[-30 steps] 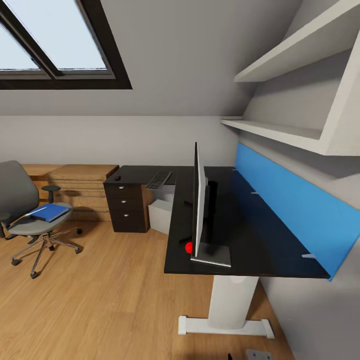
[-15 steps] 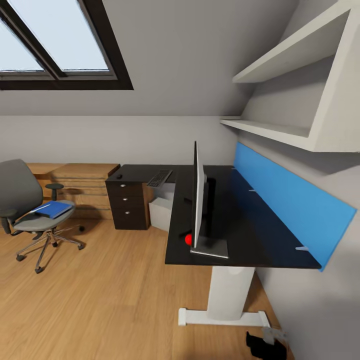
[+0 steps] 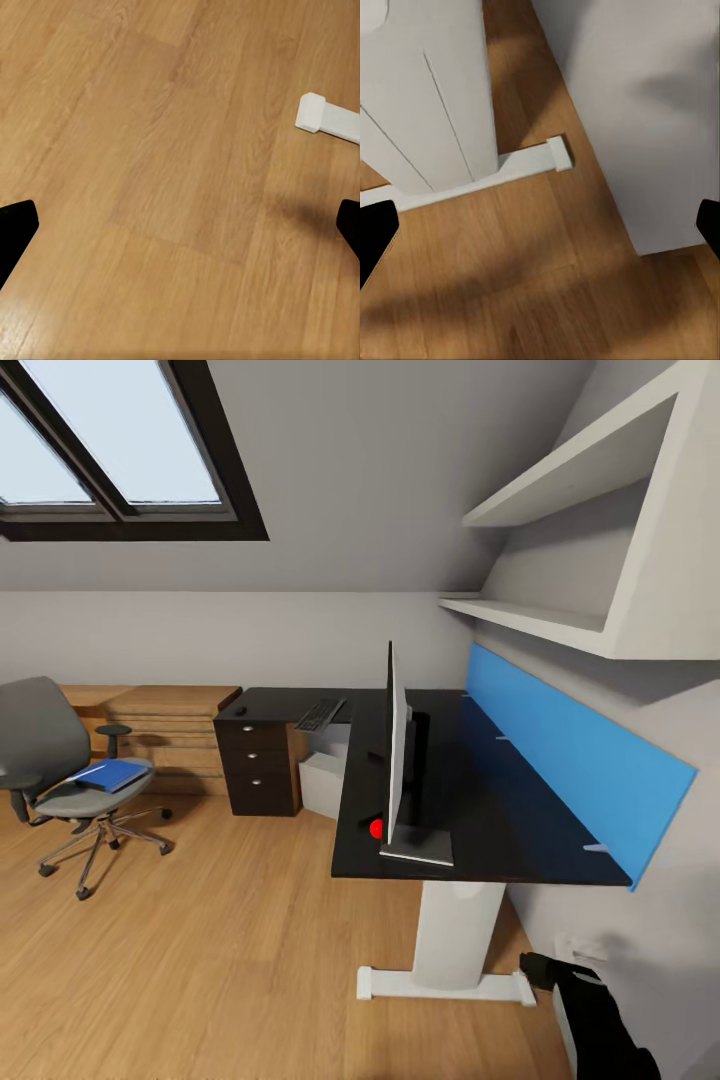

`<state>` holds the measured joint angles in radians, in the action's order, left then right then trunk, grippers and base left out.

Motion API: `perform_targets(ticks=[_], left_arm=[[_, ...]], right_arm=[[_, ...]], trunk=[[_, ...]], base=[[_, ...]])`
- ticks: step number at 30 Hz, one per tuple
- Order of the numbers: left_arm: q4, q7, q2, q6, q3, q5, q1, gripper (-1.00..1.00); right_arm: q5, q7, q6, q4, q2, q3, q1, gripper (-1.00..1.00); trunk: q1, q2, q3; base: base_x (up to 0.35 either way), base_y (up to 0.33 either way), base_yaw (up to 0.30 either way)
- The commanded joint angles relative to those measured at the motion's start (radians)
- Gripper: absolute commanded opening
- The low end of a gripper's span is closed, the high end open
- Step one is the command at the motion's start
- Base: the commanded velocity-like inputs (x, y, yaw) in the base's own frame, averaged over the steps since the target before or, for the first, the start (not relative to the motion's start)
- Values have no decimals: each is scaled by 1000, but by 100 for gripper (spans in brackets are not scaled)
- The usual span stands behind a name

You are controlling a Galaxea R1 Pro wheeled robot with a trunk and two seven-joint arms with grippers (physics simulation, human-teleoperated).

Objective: In the bedroom, organize the workspace by keeping the computer under the desk, ensuring the monitor is on the desk, placing the keyboard on the desk next to the monitor, placing the mouse on the desk next to the keyboard, moving the folder from the swivel chair onto the desk next to the mouse, stacking the notebook on top of the folder with the pen on top of the notebook, and positioning the swivel chair next to the desk.

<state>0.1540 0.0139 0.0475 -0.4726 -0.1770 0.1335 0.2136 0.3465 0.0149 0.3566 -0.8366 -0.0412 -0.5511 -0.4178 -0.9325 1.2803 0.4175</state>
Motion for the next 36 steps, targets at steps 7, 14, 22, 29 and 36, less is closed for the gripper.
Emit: perform_targets(ticks=[7,14,22,29,36], left_arm=[[-1,1,0,-3,2,9,0,100],[-1,1,0,-3,2,8,1,100],[0,1,0,-3,2,5,0,100],[1,0,0,-3,3,5,1,100],[1,-4,1,-3,4,5,1,100]], right_arm=[[5,33,117,-118,-21,-1,-38,100],[5,42,138,-134,-37,-1,-136,100],[6,54,122,-127,-53,27,-217,100],[6,58,40,-121,-55,43,-234,100],[8,96,-117,-53,-51,47,-238,100]], trunk=[[0,1,1],[0,1,1],[0,1,1],[0,1,1],[0,1,1]], base=[[-5,0,0],[66,0,0],[274,0,0],[325,0,0],[177,0,0]])
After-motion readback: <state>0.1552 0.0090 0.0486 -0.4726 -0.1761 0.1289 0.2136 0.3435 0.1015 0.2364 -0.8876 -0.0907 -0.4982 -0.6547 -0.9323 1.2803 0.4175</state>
